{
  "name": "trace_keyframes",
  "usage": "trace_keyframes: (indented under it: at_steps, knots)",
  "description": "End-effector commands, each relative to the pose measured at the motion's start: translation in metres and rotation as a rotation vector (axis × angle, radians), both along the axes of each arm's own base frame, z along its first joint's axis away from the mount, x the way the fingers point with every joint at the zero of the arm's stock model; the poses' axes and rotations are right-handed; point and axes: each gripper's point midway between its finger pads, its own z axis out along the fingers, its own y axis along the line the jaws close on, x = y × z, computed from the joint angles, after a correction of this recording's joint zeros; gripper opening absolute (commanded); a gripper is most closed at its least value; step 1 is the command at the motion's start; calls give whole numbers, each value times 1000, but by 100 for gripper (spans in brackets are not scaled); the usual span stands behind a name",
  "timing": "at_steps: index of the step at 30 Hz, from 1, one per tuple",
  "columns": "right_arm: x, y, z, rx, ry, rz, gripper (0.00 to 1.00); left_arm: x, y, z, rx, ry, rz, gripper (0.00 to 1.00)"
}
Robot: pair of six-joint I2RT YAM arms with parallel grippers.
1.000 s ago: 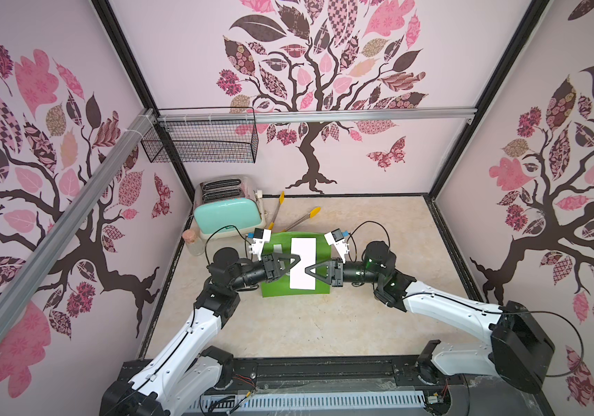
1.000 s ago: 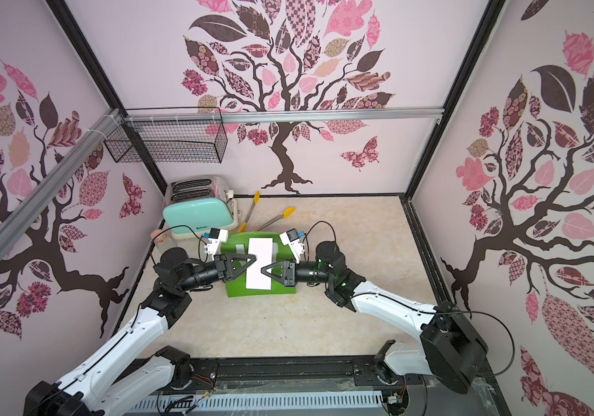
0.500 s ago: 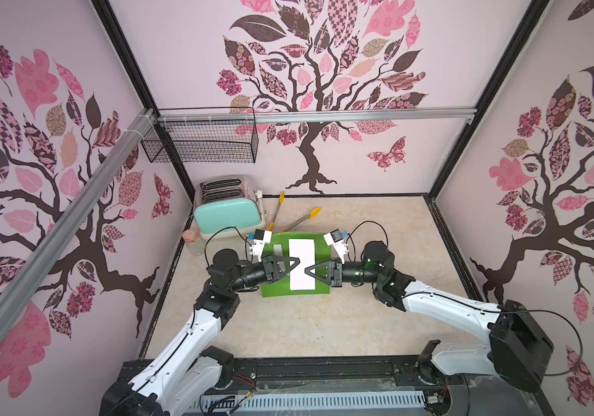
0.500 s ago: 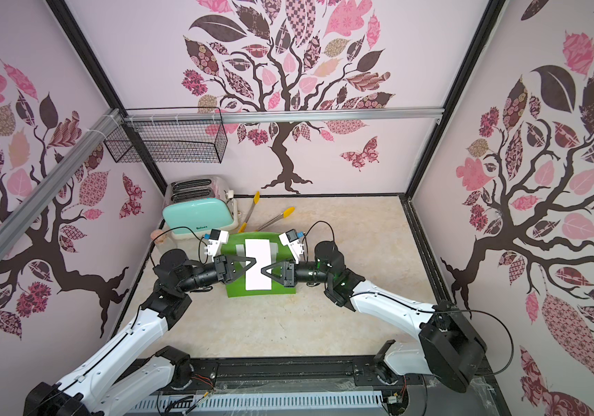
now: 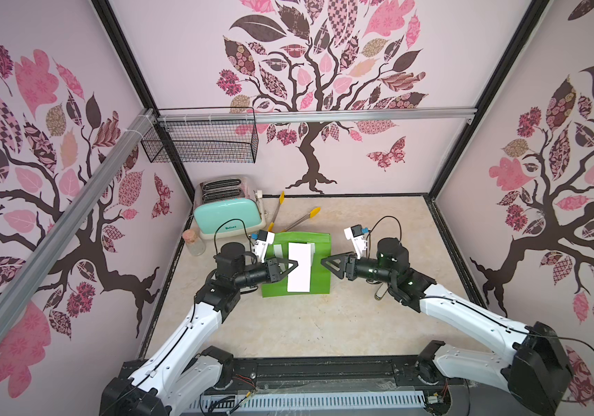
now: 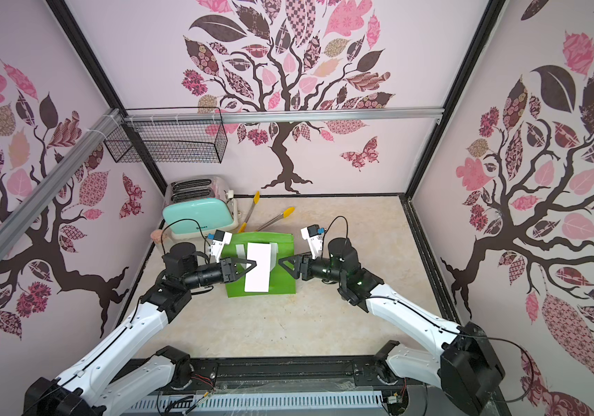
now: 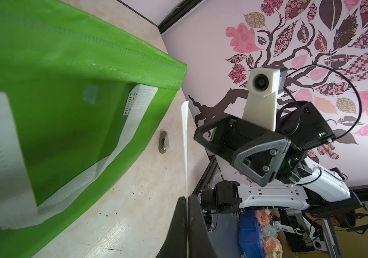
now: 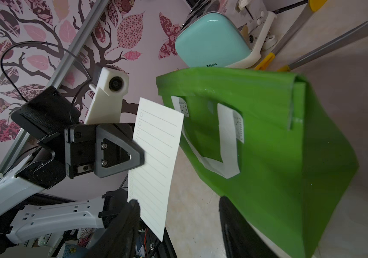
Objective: Staple the receipts to the bags
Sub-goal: Pick up the receipt from the center of the board.
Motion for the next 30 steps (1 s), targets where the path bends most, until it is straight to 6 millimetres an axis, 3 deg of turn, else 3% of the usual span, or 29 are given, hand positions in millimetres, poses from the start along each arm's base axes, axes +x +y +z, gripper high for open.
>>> trace_keyframes:
  at_steps: [1,13,16,21,22,25,28,30]
  knots:
    - [-7,2,4,-11,-14,50,64,-2,-5,22,-13,-104,-56,0]
    - [2,43,34,137,16,226,63,-24,-17,33,-84,-133,-168,0]
    - [6,50,37,151,19,251,51,-28,-21,31,-84,-126,-190,0]
    - [11,55,36,148,12,251,2,-27,-21,26,-75,-107,-182,0]
    - [12,55,36,148,5,244,0,-27,-21,25,-74,-99,-177,0]
    - [15,53,40,152,-28,221,0,-23,-21,14,-72,-32,-144,24]
    - [17,51,42,159,-51,204,0,-24,-27,3,-79,21,-142,33]
    - [18,51,42,162,-59,197,0,-25,-32,-5,-76,53,-132,33]
